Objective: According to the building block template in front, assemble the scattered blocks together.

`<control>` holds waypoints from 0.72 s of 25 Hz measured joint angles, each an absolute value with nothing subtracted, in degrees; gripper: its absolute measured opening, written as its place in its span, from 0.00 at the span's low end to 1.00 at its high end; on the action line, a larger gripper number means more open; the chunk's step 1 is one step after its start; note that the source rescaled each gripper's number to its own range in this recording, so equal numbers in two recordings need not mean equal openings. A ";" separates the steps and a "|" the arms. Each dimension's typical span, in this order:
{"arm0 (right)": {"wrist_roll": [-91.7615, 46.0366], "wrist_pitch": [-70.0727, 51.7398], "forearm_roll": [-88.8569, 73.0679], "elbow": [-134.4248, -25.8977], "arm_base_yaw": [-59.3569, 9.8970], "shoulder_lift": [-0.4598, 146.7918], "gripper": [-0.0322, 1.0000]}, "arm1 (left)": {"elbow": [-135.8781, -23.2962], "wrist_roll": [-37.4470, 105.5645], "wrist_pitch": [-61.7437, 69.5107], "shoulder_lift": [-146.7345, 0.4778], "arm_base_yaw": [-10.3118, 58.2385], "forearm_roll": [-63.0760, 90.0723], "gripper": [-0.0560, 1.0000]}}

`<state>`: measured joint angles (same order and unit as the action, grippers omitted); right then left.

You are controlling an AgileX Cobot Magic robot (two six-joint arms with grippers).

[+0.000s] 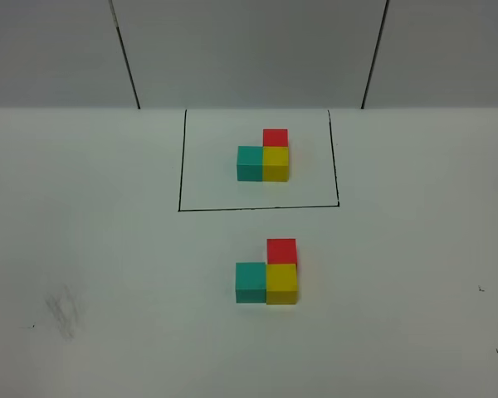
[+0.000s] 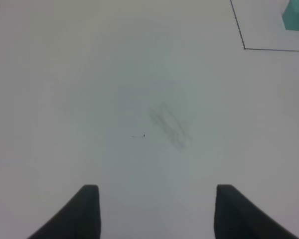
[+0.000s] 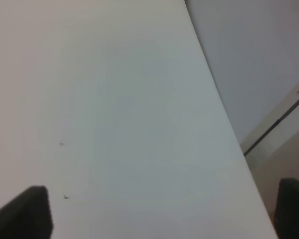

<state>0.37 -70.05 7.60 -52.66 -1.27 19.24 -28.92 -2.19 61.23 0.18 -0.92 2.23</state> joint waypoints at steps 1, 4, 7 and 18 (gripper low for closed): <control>1.21 -70.05 6.64 -51.04 -1.27 15.89 0.79 | -28.92 -2.19 61.23 0.18 -0.92 2.23 0.20; 3.10 -69.02 3.53 -45.96 -1.27 7.91 0.79 | -28.92 -2.19 61.23 0.18 -0.92 2.23 0.20; 3.61 -66.08 2.73 -40.59 -1.27 2.49 0.79 | -28.92 -2.19 61.23 0.18 -0.92 2.23 0.20; 3.67 -60.72 -1.50 -28.41 -1.27 -0.37 0.78 | -28.92 -2.19 61.23 0.18 -0.92 2.23 0.20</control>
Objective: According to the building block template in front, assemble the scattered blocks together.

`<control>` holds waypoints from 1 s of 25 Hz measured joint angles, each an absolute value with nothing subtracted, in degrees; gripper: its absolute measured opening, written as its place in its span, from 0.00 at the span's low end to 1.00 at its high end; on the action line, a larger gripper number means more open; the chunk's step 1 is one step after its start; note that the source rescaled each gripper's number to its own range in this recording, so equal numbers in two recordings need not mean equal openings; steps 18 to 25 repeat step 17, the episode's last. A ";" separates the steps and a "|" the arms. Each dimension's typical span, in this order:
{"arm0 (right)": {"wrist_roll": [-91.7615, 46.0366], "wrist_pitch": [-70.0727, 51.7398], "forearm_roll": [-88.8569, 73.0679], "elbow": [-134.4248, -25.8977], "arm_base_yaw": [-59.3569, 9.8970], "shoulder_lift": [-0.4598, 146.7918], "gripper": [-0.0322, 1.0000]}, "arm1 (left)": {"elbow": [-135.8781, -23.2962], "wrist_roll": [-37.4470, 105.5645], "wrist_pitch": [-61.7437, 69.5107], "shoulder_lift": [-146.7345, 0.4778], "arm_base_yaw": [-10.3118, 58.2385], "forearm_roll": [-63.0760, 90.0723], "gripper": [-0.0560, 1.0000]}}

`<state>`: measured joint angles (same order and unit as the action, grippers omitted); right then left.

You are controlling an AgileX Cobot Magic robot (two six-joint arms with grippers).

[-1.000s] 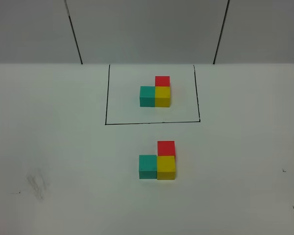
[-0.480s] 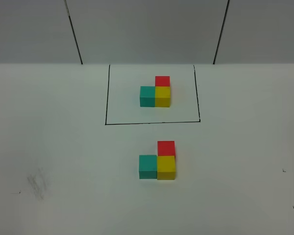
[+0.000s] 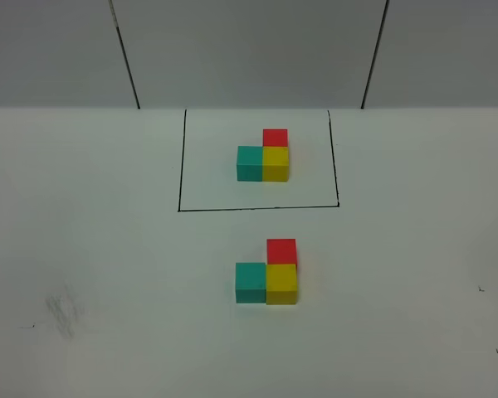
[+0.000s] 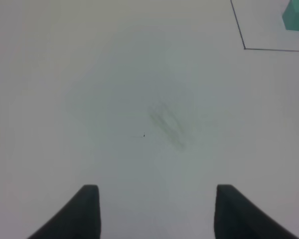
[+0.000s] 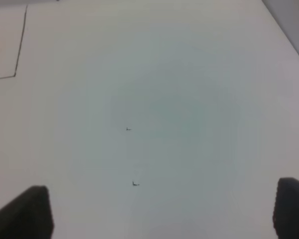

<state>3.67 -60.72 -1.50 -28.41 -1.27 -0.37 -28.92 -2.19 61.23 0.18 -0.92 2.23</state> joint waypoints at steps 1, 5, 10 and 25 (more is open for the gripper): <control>3.63 -60.72 -1.53 -28.41 -1.27 -0.37 0.78 | -28.92 -2.19 61.23 0.18 -0.92 2.23 0.20; 3.63 -60.67 -1.55 -28.41 -1.27 -0.37 0.78 | -28.92 -2.19 61.23 0.18 -0.92 2.23 0.20; 3.63 -60.67 -1.74 -28.41 -1.27 -0.37 0.78 | -28.92 -2.19 61.23 0.18 -0.92 2.23 0.20; 3.63 -60.67 -1.74 -28.41 -1.27 -0.37 0.78 | -28.92 -2.19 61.23 0.18 -0.92 2.23 0.20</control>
